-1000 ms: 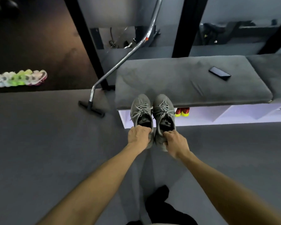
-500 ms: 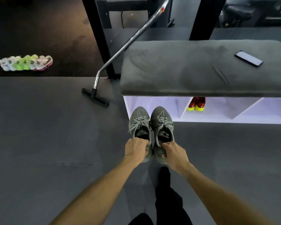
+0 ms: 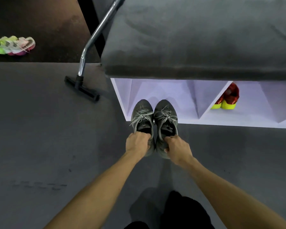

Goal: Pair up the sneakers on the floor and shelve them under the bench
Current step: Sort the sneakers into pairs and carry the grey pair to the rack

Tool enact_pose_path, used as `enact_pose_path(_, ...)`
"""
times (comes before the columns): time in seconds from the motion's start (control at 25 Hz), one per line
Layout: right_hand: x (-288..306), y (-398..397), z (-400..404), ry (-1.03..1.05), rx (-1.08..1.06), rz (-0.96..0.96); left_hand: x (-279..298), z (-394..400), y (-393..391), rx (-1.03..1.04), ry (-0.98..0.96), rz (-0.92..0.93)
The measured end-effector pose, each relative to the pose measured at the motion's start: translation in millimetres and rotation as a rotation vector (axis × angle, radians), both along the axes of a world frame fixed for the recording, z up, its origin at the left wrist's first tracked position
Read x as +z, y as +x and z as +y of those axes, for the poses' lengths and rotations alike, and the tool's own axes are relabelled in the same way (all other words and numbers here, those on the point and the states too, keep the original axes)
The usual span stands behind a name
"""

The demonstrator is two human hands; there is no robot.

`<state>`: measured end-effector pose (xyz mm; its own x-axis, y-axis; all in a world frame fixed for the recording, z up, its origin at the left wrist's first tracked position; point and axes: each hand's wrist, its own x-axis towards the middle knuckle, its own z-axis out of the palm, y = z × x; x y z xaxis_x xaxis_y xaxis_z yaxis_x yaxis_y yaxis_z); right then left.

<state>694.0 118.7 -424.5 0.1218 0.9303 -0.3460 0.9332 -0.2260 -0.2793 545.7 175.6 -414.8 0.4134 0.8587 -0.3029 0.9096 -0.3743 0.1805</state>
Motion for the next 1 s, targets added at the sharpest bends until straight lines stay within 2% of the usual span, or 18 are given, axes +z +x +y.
enact_pose_path(0.24,-85.2,22.9,89.5,0.025,0.026,-0.045,-86.1,87.8,24.6,0.0,0.051,0.011)
enact_pose_path(0.48,-144.6,34.5,170.2,0.091,0.042,-0.043,-152.8,168.2,34.4,-0.009,0.127,0.003)
enact_pose_path(0.76,-177.5,40.8,254.4,0.091,0.066,-0.059,-188.0,251.9,48.1,0.033,0.14,-0.006)
enact_pose_path(1.0,-182.0,46.0,316.0,0.09,0.083,-0.08,-200.2,316.8,55.9,0.108,0.099,-0.054)
